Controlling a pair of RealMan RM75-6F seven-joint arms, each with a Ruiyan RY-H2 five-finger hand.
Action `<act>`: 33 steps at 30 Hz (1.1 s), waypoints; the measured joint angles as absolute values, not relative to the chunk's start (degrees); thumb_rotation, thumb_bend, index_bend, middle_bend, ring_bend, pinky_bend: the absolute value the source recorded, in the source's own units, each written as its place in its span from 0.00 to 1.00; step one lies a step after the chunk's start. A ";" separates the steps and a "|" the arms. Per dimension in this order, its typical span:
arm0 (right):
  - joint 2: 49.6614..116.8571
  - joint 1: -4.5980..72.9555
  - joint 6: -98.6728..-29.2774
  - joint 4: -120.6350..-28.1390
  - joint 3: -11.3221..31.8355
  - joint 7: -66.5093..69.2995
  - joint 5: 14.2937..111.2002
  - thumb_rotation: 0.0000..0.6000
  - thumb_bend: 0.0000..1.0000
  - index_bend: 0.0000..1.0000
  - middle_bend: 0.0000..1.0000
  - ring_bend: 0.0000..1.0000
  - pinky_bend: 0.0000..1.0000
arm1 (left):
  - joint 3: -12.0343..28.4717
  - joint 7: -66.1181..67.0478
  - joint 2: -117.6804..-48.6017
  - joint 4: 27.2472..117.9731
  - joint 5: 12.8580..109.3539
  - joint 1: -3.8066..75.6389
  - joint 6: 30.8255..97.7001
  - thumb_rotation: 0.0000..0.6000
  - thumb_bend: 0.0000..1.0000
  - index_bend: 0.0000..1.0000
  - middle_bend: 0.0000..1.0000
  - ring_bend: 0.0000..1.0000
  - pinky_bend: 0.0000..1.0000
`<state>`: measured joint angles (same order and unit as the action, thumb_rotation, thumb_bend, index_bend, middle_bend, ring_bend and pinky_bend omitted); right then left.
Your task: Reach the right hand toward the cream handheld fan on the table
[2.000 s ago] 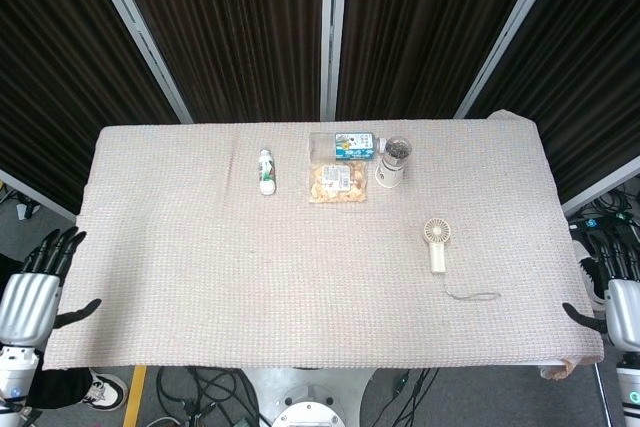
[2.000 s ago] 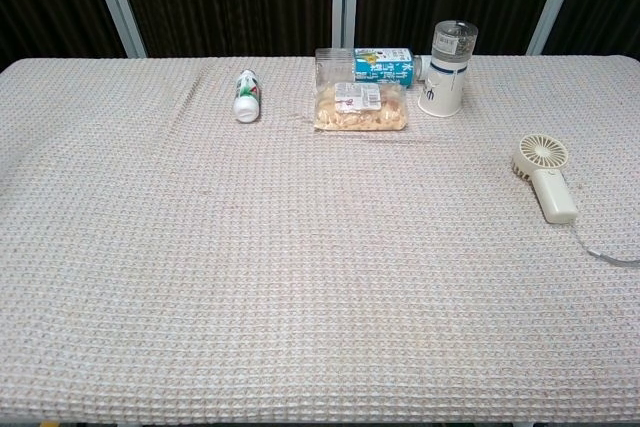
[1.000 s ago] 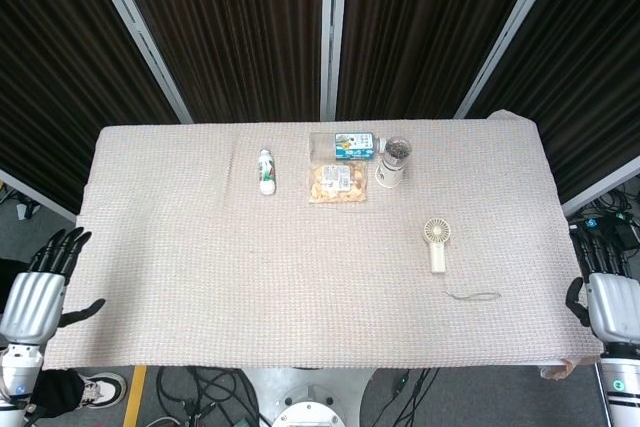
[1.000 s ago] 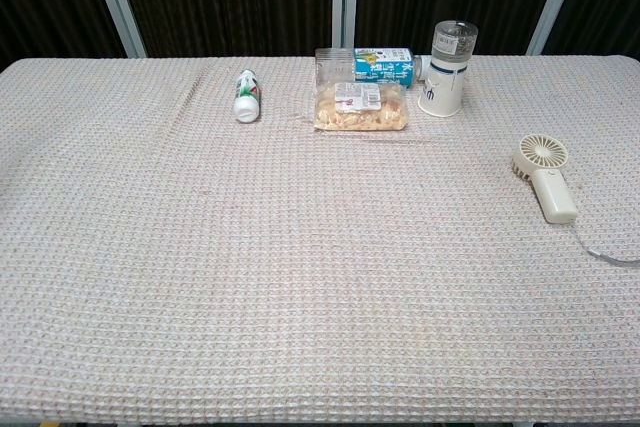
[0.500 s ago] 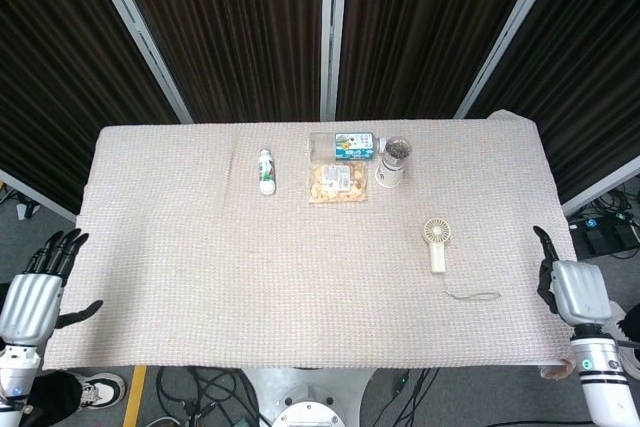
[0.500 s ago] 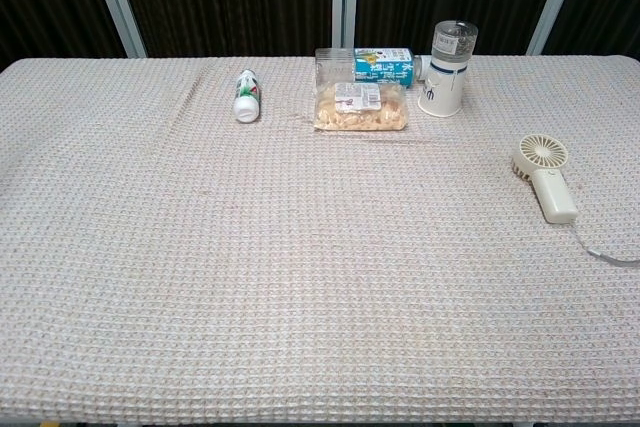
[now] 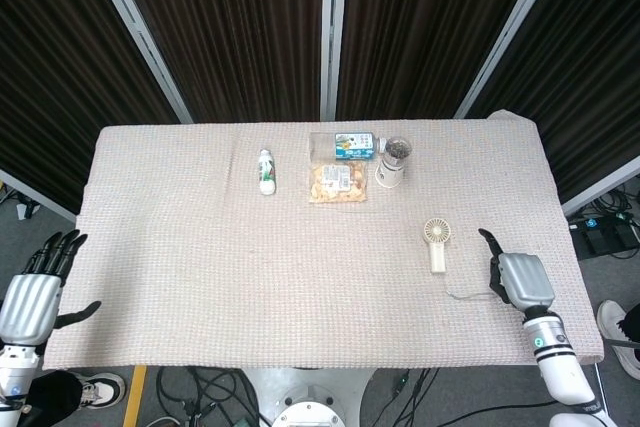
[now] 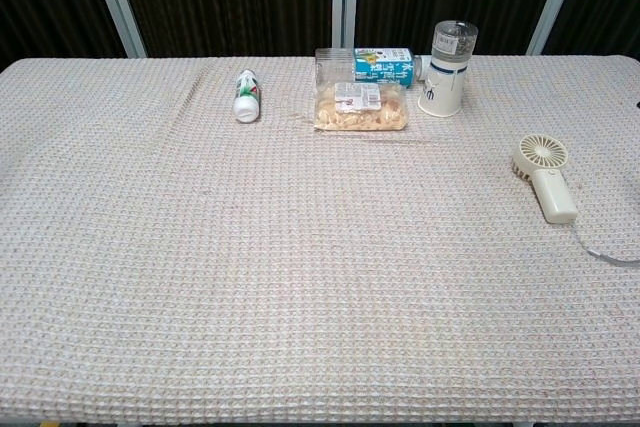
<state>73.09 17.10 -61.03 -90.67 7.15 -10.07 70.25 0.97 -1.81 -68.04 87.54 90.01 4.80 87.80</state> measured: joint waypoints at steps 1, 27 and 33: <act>73.49 17.60 -60.30 -90.56 7.23 -10.56 69.50 1.00 1.00 0.08 0.95 0.82 0.72 | 0.96 -1.89 -68.08 87.42 89.94 4.79 87.73 1.00 0.05 0.06 0.04 0.00 0.18; 81.08 23.16 -55.19 -88.51 4.51 -19.39 60.36 1.00 1.00 0.07 0.95 0.82 0.72 | 1.10 -4.04 -68.15 85.61 89.34 4.29 88.19 1.00 0.05 0.06 0.04 0.00 0.18; 81.29 23.84 -55.04 -88.53 4.34 -19.84 59.87 1.00 1.00 0.07 0.95 0.82 0.72 | 1.12 -3.96 -68.03 85.68 89.29 4.23 88.21 1.00 0.05 0.06 0.04 0.00 0.18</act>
<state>81.29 23.84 -55.04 -88.53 4.34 -19.84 59.87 1.12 -3.96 -68.03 85.68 89.29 4.23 88.21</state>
